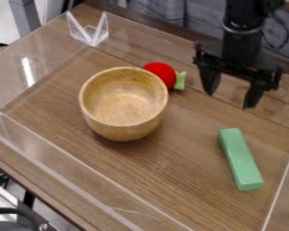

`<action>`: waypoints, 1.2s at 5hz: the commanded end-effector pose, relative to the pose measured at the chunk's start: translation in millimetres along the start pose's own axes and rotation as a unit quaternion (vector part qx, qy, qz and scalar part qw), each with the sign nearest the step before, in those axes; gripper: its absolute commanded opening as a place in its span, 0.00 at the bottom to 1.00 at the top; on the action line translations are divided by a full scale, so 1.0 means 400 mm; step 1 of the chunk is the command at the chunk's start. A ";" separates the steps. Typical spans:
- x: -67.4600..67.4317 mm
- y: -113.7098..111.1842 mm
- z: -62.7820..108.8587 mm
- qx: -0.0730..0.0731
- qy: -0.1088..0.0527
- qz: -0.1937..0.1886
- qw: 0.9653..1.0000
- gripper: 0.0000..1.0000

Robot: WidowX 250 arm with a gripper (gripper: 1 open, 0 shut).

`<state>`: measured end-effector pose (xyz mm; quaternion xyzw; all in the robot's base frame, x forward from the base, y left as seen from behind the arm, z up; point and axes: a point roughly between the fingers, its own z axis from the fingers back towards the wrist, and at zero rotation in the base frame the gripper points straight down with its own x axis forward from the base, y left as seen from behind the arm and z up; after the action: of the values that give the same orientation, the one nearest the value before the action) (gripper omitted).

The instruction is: Move the red fruit to the left

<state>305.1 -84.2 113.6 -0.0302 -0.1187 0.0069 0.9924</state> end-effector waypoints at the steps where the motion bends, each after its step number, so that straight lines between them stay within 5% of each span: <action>1: 0.008 -0.024 0.043 -0.006 -0.033 0.004 0.999 1.00; 3: -0.019 -0.037 0.047 -0.005 -0.027 -0.028 0.999 1.00; 6: 0.003 -0.020 0.018 -0.002 -0.038 -0.007 0.999 1.00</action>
<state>301.5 -90.4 107.8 -0.0244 -0.1346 0.0050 0.9906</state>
